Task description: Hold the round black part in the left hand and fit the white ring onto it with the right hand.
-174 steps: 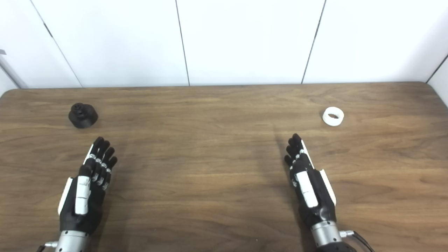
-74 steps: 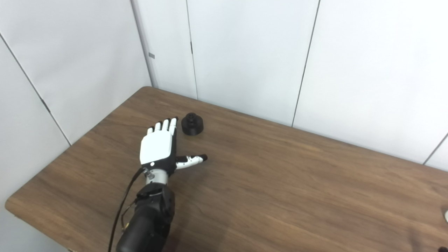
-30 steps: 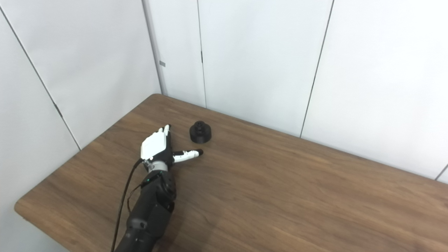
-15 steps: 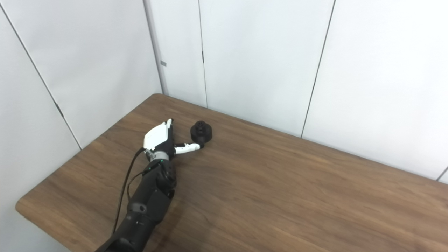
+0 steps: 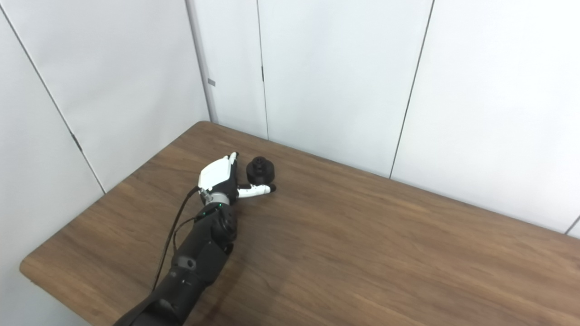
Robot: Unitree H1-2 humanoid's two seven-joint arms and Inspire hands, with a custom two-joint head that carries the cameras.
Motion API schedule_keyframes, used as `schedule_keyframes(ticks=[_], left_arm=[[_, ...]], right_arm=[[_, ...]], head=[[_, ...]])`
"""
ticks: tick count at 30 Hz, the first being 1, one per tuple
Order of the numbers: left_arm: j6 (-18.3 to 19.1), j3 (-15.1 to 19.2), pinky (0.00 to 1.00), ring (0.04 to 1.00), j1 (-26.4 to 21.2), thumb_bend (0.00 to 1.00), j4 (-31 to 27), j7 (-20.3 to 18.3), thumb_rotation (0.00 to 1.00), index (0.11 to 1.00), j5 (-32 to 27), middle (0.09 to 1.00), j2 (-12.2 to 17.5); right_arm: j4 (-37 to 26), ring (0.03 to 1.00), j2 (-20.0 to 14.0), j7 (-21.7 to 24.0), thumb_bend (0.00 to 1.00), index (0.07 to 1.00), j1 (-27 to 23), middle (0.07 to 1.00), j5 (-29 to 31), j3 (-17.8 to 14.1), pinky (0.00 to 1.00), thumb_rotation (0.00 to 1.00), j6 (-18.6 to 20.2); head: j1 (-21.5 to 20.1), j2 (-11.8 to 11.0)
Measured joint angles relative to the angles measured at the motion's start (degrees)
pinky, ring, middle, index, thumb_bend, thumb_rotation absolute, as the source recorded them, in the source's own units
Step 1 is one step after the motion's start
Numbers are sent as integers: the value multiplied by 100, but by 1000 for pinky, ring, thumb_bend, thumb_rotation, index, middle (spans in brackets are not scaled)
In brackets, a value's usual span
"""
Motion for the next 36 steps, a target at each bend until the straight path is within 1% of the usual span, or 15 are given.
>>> schedule_keyframes(ticks=[8,13,17,21,24,26,27,28,29,30,31,32,34,36], left_arm=[[-1,-224,1000,1000,-3,1000,62,136,606,997,-131,1000,19],[-3,-410,1000,1000,-3,1000,108,267,636,1000,-276,1000,60],[-3,-523,1000,1000,-3,1000,110,276,646,997,-331,1000,105],[-3,-550,1000,1000,-3,1000,110,323,616,1000,-436,1000,116],[-19,-555,1000,1000,-3,1000,110,430,555,988,-588,1000,120],[-87,-519,1000,999,-3,907,111,567,380,884,-766,998,115],[-131,-492,1000,992,-3,855,115,654,292,816,-849,989,108],[-276,-413,1000,964,-3,784,148,766,134,682,-1002,953,88],[-427,-348,1000,960,-3,775,200,919,111,663,-1149,948,66],[-621,-278,1000,946,-3,649,287,1078,82,579,-1280,930,38],[-846,-221,1000,925,-5,584,408,1249,64,531,-1420,901,13],[-1039,-175,1000,903,-5,542,496,1414,51,501,-1532,875,-7],[-1435,-104,1000,889,-27,520,742,1740,44,486,-1723,860,-32],[-1729,-77,1000,881,-53,513,931,1910,43,481,-1888,855,-31]], right_arm=[[-19,1000,11,-1,686,1000,32,1000,-85,16,1000,781,-23],[-19,1000,13,-2,686,1000,44,1000,-100,29,1000,787,-132],[-19,1000,13,-3,684,1000,49,1000,-103,36,1000,776,-162],[-19,1000,13,-3,682,1000,59,1000,-104,48,1000,783,-212],[-30,1000,13,-8,687,1000,77,1000,-101,60,1000,777,-213],[-31,1000,15,-4,683,1000,87,1000,-91,65,1000,780,-220],[-31,1000,15,-4,683,1000,88,1000,-89,66,1000,780,-223],[-31,1000,18,-5,677,1000,91,1000,-90,66,1000,781,-224],[-32,1000,21,-7,676,1000,96,1000,-90,67,1000,781,-224],[-36,1000,23,-8,672,1000,102,1000,-91,68,1000,782,-225],[-42,1000,24,-8,666,1000,109,1000,-91,71,1000,782,-225],[-46,1000,28,-8,660,1000,115,1000,-91,74,1000,786,-228],[-48,1000,33,-7,656,1000,125,1000,-91,76,1000,786,-242],[-48,1000,36,-5,662,1000,135,1000,-90,76,1000,782,-252]], head=[[-44,-9],[-53,-18],[-97,-18],[-105,-9],[-123,0],[-149,9],[-158,9],[-158,9],[-158,9],[-193,9],[-193,9],[-202,17],[-220,26],[-228,26]])
